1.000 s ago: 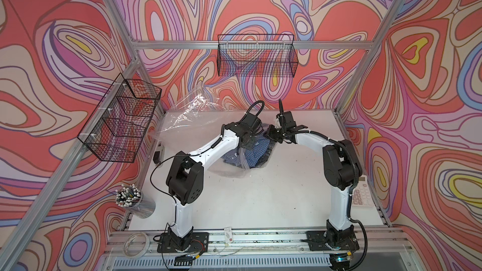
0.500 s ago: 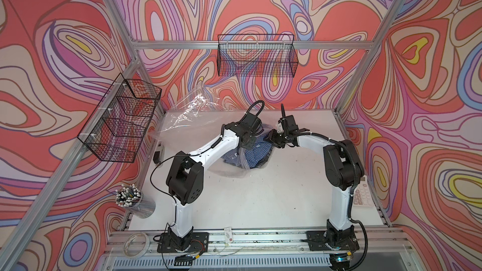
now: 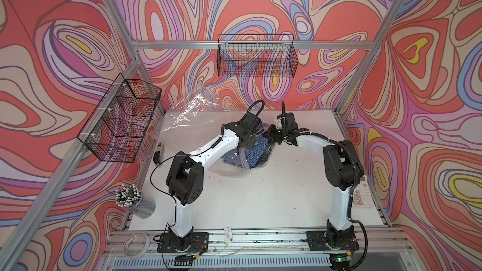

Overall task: Take the shirt out of the vacuum bag
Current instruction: Take out the shirt from the vacuum bag.

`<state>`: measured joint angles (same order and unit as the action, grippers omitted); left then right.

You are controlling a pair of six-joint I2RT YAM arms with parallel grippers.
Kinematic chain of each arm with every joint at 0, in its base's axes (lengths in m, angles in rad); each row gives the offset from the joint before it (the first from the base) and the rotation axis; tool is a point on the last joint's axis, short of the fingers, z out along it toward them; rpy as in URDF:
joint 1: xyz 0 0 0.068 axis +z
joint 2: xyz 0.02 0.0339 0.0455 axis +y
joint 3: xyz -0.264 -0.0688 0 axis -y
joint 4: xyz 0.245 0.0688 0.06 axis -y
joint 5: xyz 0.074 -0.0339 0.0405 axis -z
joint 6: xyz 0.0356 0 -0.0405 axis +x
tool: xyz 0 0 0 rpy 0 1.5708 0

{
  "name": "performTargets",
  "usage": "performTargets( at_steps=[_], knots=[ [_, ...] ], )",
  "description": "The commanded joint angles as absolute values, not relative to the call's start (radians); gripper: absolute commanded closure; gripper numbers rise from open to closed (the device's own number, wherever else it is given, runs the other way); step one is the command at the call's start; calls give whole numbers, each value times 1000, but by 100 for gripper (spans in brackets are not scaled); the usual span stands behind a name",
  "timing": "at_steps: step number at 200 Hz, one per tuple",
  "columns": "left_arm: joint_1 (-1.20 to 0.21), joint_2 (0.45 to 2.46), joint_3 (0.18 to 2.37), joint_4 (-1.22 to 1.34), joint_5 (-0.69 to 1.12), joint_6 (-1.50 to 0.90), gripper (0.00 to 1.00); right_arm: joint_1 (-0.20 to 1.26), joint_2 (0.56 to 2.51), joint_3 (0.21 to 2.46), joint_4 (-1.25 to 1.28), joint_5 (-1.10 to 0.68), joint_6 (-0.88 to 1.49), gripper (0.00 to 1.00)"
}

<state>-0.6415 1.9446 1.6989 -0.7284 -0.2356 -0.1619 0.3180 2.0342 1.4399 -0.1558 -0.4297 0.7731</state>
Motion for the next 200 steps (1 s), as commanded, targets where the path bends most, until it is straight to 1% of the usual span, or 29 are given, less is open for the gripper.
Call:
performTargets(
  at_steps=[1,46,72,115,152,166,180,200],
  knots=[
    [-632,1936,1685,-726,-245,-173,100,311,1945,1468,-267,-400,717,100],
    [-624,1942,1679,-716,-241,-172,100,274,1866,1377,-317,-415,704,100],
    [-618,1939,1665,-708,-238,-172,100,245,1843,1401,-386,-428,654,100],
    [-616,1965,1685,-704,-228,-175,100,236,1894,1548,-542,-503,612,100],
    [-614,1995,1694,-701,-215,-177,100,233,1880,1830,-832,-430,503,100],
    [-613,2009,1708,-697,-210,-179,100,232,1883,1882,-913,-416,472,100],
    [-613,2018,1718,-692,-209,-179,100,222,1870,1856,-963,-397,441,100],
    [-611,2028,1722,-689,-206,-177,100,169,1811,1699,-962,-378,415,100]
  ],
)
